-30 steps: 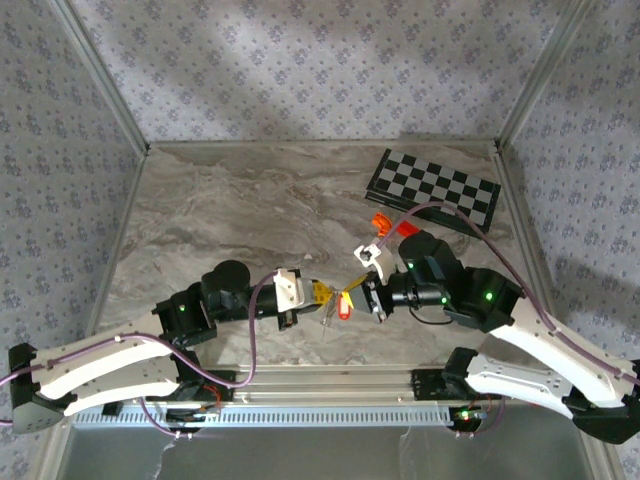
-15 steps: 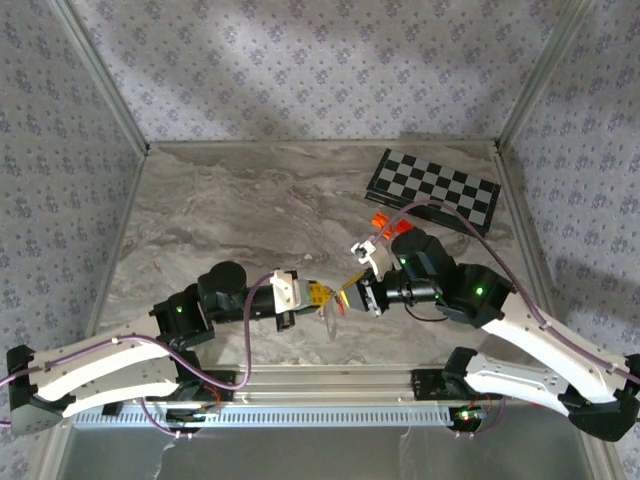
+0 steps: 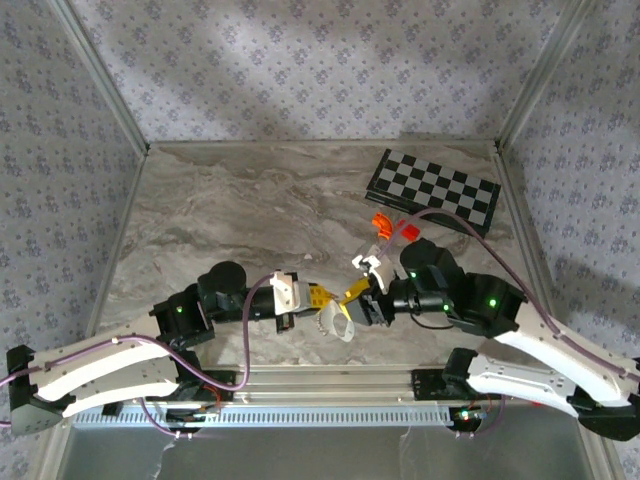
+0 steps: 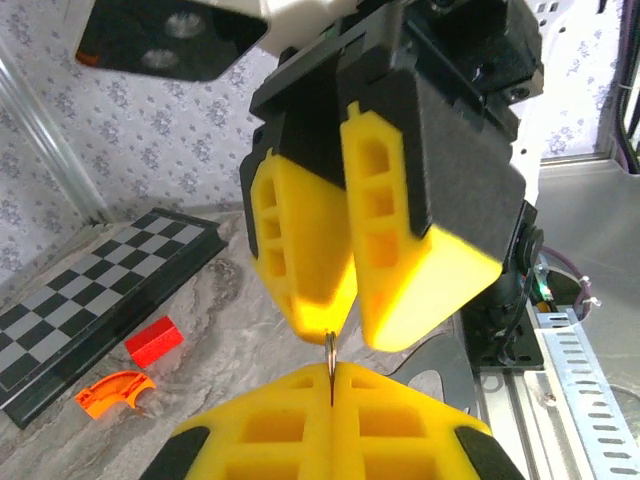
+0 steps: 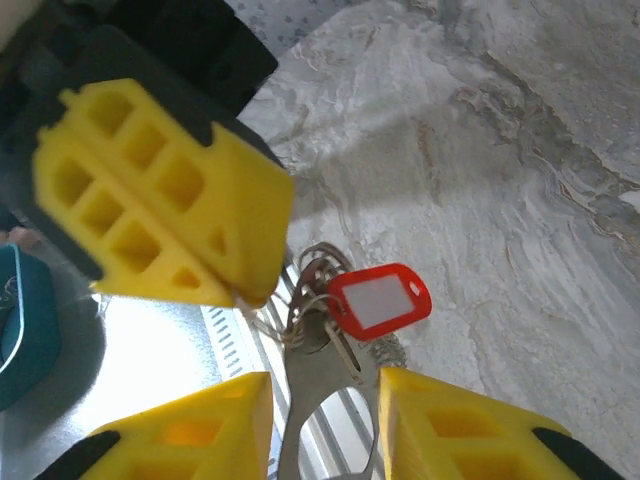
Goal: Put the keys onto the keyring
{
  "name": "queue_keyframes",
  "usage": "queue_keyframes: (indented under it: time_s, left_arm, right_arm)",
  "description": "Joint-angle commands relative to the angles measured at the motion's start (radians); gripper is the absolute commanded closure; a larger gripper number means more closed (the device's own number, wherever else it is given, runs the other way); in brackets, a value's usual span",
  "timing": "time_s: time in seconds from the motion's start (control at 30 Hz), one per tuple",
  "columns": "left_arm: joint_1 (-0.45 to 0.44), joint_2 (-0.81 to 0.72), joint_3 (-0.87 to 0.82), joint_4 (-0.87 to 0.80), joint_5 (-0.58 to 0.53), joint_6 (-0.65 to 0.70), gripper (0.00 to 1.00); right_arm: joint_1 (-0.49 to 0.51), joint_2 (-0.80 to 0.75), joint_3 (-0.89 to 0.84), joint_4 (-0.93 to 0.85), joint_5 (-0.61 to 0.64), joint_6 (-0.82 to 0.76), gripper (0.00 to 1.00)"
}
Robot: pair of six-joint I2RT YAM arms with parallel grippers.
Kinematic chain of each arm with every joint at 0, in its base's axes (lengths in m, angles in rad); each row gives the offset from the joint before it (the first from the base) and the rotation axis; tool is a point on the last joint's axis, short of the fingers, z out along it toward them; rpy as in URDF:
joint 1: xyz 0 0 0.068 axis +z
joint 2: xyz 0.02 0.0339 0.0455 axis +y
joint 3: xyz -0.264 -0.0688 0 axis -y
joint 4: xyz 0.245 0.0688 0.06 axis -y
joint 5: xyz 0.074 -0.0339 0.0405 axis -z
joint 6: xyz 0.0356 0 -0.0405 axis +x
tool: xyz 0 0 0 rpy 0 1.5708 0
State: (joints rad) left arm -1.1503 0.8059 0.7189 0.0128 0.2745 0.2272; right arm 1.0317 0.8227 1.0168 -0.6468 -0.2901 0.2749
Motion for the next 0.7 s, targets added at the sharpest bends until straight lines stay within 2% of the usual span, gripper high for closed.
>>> queue_keyframes:
  time_s: [0.0, 0.1, 0.23, 0.5, 0.67]
  left_arm:
    - [0.000, -0.010, 0.034, 0.045, 0.052, 0.010, 1.00]
    - [0.000, -0.013, 0.042, 0.034, 0.066, 0.008, 1.00]
    - [0.000, -0.016, 0.050, 0.020, 0.082, 0.005, 1.00]
    - [0.000, -0.035, 0.048, 0.048, 0.072, -0.026, 1.00]
    - [0.000, -0.058, 0.048, 0.070, 0.064, -0.047, 1.00]
  right_arm:
    - [0.028, -0.059, -0.023, 0.042, 0.037, -0.059, 0.61]
    - [0.066, -0.115, -0.047, 0.113, 0.076, -0.090, 0.53]
    - [0.106, -0.168, -0.073, 0.147, 0.128, -0.151, 0.51]
    - [0.142, -0.178, -0.108, 0.221, 0.157, -0.236, 0.56]
    - [0.171, -0.196, -0.165, 0.275, 0.177, -0.258, 0.63]
